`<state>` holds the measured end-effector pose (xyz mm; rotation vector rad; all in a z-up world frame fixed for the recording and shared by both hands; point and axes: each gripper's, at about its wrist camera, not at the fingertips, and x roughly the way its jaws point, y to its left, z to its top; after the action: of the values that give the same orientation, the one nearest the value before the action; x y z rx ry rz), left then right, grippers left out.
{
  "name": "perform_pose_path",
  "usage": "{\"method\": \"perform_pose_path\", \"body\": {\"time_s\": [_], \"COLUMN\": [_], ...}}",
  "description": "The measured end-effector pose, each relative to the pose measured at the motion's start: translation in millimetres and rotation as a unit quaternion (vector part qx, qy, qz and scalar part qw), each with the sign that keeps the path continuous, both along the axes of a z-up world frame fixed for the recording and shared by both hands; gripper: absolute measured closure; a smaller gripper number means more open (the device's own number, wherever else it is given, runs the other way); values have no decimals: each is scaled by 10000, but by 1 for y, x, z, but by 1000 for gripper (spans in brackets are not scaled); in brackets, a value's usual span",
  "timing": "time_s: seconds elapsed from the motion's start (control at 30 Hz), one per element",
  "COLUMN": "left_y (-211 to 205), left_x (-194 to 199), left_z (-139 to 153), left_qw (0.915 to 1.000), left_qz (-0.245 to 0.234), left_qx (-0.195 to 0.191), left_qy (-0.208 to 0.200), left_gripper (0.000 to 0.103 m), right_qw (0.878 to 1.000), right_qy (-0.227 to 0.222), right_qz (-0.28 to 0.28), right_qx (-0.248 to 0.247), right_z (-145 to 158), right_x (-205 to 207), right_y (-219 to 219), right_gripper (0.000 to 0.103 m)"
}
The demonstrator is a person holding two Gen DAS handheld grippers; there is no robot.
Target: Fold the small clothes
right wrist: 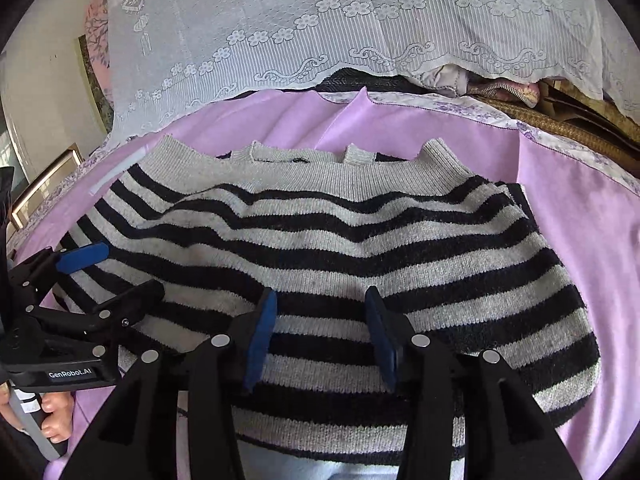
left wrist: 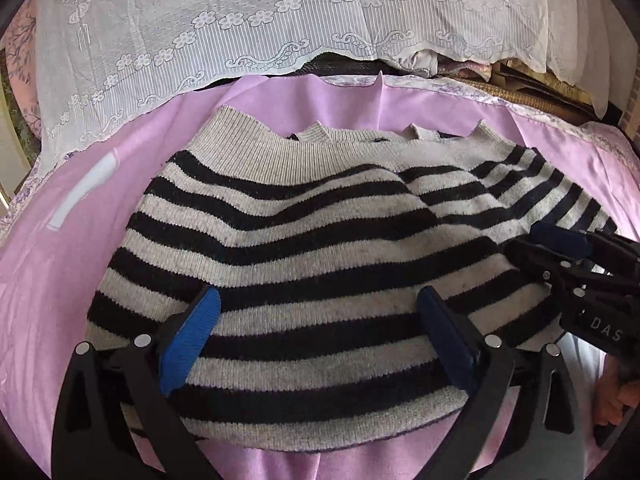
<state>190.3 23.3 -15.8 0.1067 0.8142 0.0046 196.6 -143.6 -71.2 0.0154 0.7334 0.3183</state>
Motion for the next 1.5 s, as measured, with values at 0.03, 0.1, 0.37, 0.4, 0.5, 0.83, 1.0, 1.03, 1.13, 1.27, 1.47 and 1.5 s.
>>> {"method": "perform_pose_path", "body": {"time_s": [0.03,0.1,0.37,0.4,0.5,0.83,1.0,1.03,1.13,1.27,1.47,1.5], "left_y": [-2,-3,2,3,7,39,40,40,41,42,78,85], "left_x": [-3,-10,-38,-41,-45,-27,-14,-14,-16,-25,0,6], "left_z": [0,0,10,11,18,14,-3,-3,-3,15,29,22], "left_qw": [10000,9999,9995,9993,9985,9953,9952,9952,9951,9942,9877,9866], "left_qz": [14,52,196,213,314,911,976,977,990,988,1310,1385], "left_qx": [76,133,45,24,-31,-96,35,30,4,-80,-678,-774], "left_qy": [-14,-44,-259,-298,-456,-328,49,45,26,-405,-519,-374], "left_gripper": [7,6,6,6,6,6,4,4,4,4,4,4], "right_qw": [10000,9999,9997,9996,9981,9955,9981,9982,9981,9968,9947,9946], "right_qy": [-31,-74,-146,-203,-503,-276,35,18,-13,-241,-500,-484], "right_qz": [-20,-52,-145,-185,-353,-861,-617,-580,-573,-761,-737,-722], "right_qx": [-34,-51,-123,-106,76,294,-6,-117,-207,49,510,569], "right_z": [0,1,1,3,13,10,-3,-4,-3,8,45,46], "right_x": [-4,-12,-39,-43,-53,-32,-23,-23,-25,-31,-7,0], "right_y": [0,-1,-9,-10,-18,-41,-29,-24,-21,-29,-7,0], "right_gripper": [56,54,45,45,45,34,18,17,16,16,16,16]}}
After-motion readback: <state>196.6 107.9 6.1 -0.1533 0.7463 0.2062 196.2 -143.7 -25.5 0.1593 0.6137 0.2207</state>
